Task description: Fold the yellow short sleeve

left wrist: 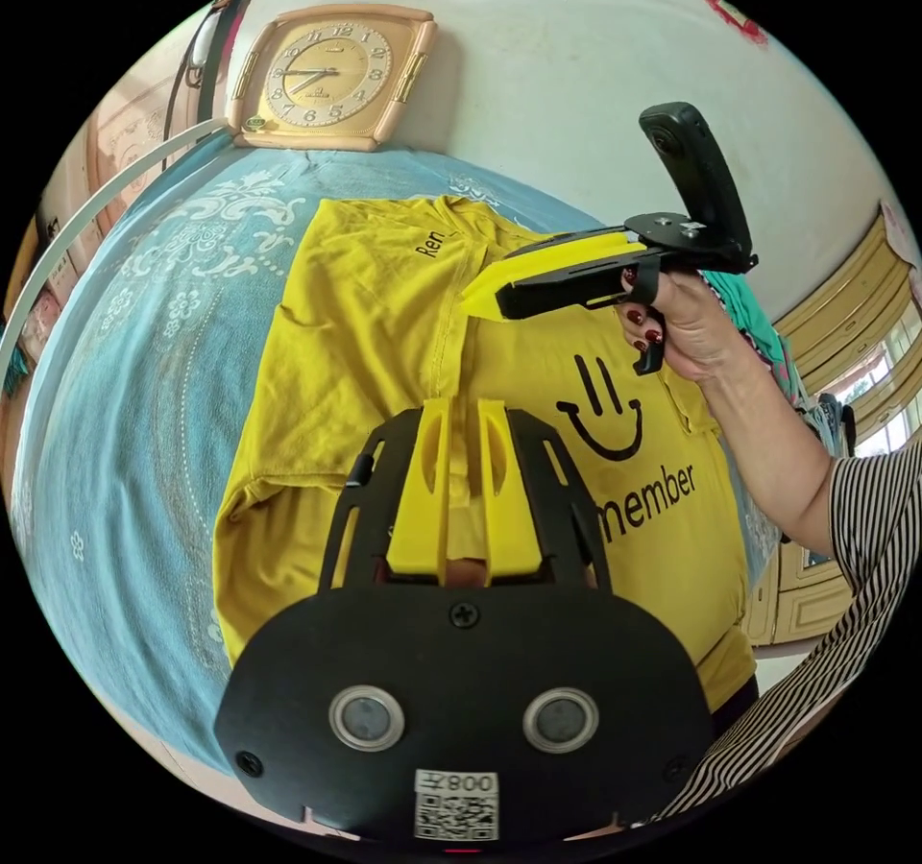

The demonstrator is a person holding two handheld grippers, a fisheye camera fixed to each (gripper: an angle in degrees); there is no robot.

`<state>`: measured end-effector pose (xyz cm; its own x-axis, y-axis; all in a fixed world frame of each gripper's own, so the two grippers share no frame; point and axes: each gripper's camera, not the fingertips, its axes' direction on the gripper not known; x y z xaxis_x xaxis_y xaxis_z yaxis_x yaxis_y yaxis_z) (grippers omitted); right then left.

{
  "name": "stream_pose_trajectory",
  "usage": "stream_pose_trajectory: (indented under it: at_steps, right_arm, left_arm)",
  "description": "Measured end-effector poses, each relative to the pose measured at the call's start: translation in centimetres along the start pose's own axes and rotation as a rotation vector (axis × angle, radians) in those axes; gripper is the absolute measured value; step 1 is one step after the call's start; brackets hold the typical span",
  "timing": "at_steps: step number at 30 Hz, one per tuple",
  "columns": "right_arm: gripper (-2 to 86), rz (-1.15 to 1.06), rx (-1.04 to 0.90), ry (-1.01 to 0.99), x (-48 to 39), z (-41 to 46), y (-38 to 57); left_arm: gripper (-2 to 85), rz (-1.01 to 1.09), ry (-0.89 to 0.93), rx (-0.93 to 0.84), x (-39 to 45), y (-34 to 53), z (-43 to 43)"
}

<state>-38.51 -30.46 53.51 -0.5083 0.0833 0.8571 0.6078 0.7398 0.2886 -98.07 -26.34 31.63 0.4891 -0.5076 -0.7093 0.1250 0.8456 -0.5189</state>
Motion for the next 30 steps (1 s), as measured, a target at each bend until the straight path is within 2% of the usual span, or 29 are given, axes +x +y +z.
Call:
stream_pose_trajectory:
  at_steps: [6,10,18,21,25,30]
  right_arm:
    - [7.1,-0.057,-0.068,0.036,-1.5,2.3,-0.6]
    - [4.1,-0.075,-0.130,0.101,-2.6,3.8,-1.1]
    - [0.5,-0.116,-0.181,0.195,-4.2,4.3,-1.0]
    - [0.8,-0.073,-0.164,0.140,-3.3,4.1,-1.1]
    - [3.3,-0.012,-0.042,0.092,-2.0,1.7,-1.8]
    - [7.7,0.069,0.095,0.047,1.9,0.8,-5.4]
  left_arm:
    - [0.7,-0.026,0.013,-0.004,-0.9,0.0,0.1]
    - [0.3,-0.020,0.040,-0.007,-1.5,-0.1,0.0]
    - [0.3,-0.111,0.017,0.110,-3.9,0.5,-2.7]
    - [0.3,-0.161,-0.019,0.113,-5.2,0.9,-3.2]
    - [0.4,-0.224,-0.068,0.191,-6.7,1.6,-5.0]
    - [0.3,-0.267,-0.074,0.149,-8.6,1.7,-5.0]
